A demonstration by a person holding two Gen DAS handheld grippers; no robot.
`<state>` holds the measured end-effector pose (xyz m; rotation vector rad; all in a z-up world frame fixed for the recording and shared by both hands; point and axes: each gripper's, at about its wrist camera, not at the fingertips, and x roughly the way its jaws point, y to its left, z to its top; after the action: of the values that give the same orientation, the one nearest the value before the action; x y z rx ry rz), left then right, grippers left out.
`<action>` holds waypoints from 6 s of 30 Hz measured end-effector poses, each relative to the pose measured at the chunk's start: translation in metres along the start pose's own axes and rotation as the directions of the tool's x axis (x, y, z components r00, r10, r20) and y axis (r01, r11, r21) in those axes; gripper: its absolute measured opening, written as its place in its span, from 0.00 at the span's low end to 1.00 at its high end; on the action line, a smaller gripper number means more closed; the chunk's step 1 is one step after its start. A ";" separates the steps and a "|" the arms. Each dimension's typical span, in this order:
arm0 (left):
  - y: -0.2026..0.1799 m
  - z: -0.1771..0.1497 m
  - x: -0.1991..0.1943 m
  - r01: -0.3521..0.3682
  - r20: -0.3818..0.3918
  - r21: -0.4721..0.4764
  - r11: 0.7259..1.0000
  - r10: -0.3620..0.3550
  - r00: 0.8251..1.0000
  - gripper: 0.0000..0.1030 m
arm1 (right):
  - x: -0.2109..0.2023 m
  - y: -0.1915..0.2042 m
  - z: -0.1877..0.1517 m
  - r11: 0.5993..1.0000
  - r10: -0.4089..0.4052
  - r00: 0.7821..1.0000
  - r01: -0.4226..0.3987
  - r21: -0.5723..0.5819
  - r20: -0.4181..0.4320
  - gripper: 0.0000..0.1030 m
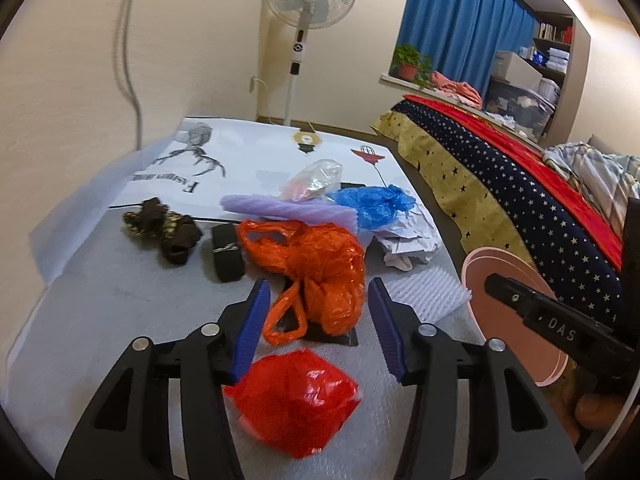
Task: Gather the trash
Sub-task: 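Grasp the orange plastic bag with the left tool while the right tool grasps the white foam net, then lift the orange bag with the left tool while the right tool lifts the foam net, then carry the orange bag over the pink bin with the left tool while the right tool carries the net, then open the left tool dropping the orange bag while the right tool drops the net into the bin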
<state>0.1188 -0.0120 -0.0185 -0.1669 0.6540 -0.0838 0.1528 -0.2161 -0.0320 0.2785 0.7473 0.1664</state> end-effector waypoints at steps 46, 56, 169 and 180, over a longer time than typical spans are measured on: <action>0.007 -0.004 0.028 -0.011 -0.121 -0.016 1.000 0.009 0.993 0.17 | 0.052 0.002 0.001 0.999 0.031 0.994 -0.030 0.018 -0.101 0.43; 0.006 -0.001 0.023 -0.006 -0.109 -0.014 1.000 0.004 0.994 0.17 | 0.064 0.008 -0.003 1.000 0.014 0.990 -0.017 -0.024 -0.142 0.08; -0.197 0.001 0.043 0.422 -0.087 0.264 0.867 -0.414 0.906 0.08 | -0.109 -0.120 0.075 0.877 -0.456 0.868 0.476 -0.066 0.199 0.07; -0.188 0.009 0.029 0.404 -0.058 0.255 0.878 -0.404 0.913 0.25 | -0.120 -0.114 0.071 0.882 -0.445 0.868 0.467 -0.060 0.220 0.36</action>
<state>0.1421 -0.1992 0.0049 -0.0444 0.5969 -0.5740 0.1211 -0.3677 0.0602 0.0039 0.5818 -0.2689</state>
